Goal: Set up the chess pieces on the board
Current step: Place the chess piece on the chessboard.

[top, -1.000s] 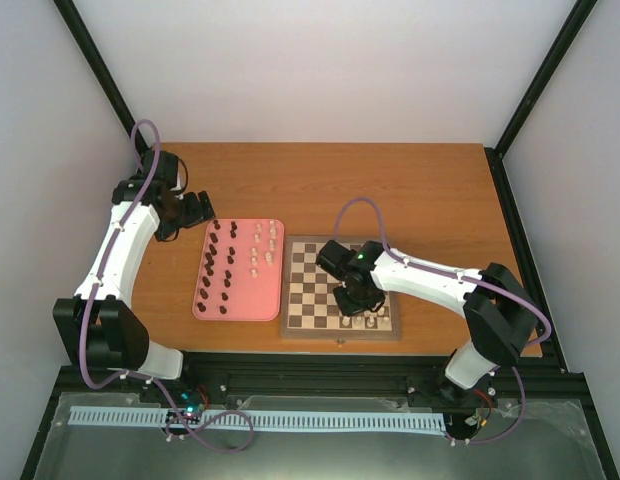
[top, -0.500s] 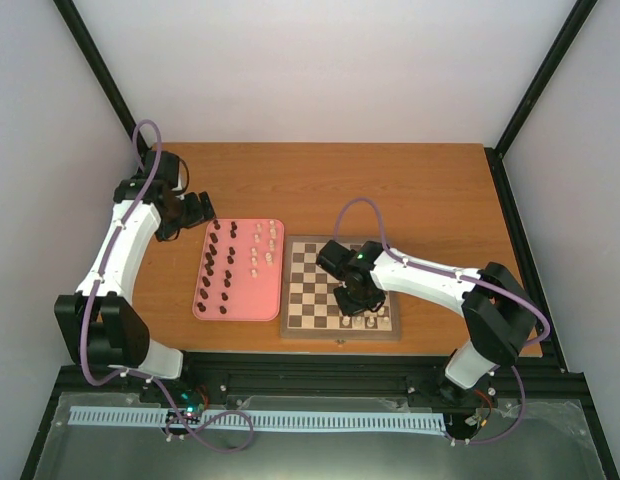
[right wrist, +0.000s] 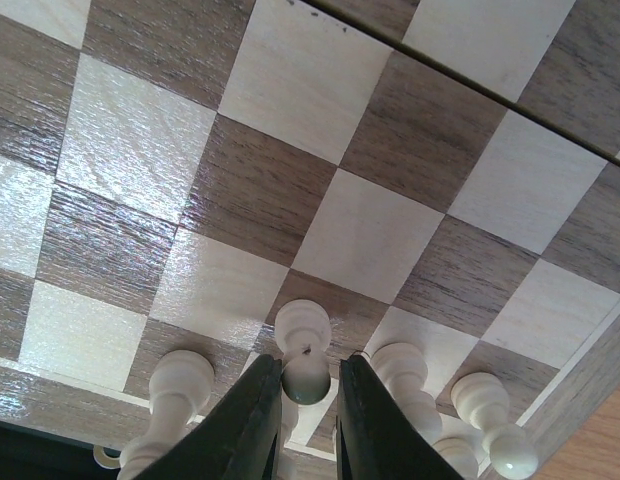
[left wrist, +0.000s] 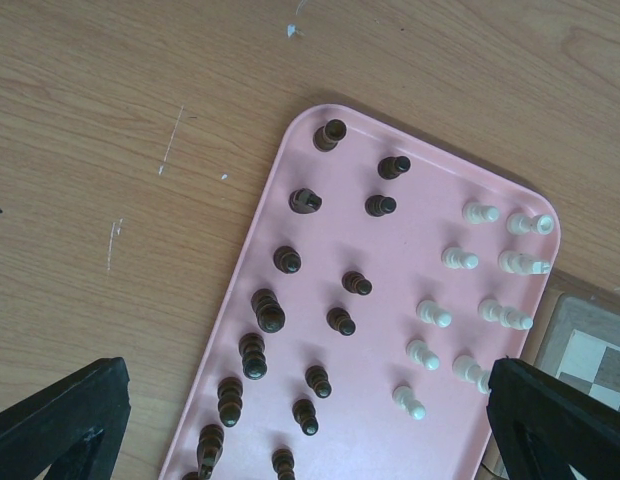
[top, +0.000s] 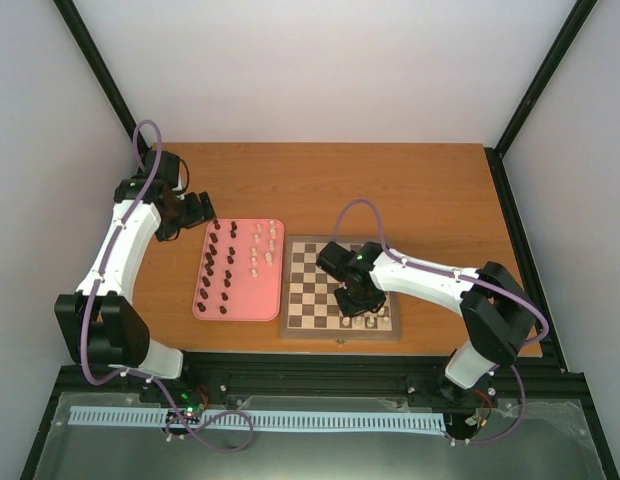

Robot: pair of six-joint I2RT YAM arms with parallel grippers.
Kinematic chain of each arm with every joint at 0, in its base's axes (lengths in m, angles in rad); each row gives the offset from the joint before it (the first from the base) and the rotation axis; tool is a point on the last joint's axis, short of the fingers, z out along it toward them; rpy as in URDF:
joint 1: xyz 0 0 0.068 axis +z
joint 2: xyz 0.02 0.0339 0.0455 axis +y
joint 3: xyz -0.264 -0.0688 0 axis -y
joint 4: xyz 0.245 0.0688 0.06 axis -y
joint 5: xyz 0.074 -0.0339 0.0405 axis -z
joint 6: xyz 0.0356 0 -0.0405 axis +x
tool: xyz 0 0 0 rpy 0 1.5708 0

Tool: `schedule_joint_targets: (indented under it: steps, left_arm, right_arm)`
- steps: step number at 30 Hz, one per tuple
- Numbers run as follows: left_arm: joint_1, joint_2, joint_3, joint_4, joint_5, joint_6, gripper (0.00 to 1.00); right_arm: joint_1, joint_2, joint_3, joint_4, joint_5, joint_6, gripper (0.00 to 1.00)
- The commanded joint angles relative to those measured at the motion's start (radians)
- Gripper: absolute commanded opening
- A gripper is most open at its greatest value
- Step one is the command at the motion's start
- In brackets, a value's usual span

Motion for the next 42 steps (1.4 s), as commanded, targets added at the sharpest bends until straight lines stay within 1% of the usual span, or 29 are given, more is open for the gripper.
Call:
schedule_joint_targets:
  steps: [1,21,27,36,42]
  left_arm:
    - [-0.003,0.007,0.017,0.010,0.005,-0.001,1.00]
    - [-0.003,0.006,0.018,0.009,0.001,-0.002,1.00]
    - [-0.003,0.004,0.020,0.008,-0.002,-0.001,1.00]
    - [-0.002,0.014,0.038,0.006,-0.001,-0.001,1.00]
    - [-0.003,0.016,0.040,0.005,-0.002,-0.001,1.00]
  right_arm:
    - [-0.009,0.007,-0.009,0.005,0.019,0.002,0.18]
    - [-0.009,-0.023,-0.014,-0.003,0.021,0.002,0.19]
    - [-0.009,-0.034,0.002,-0.007,0.036,-0.001,0.22]
    - [-0.010,-0.021,0.065,-0.008,0.049,-0.016,0.30]
    - [-0.016,0.012,0.115,-0.010,0.059,-0.029,0.32]
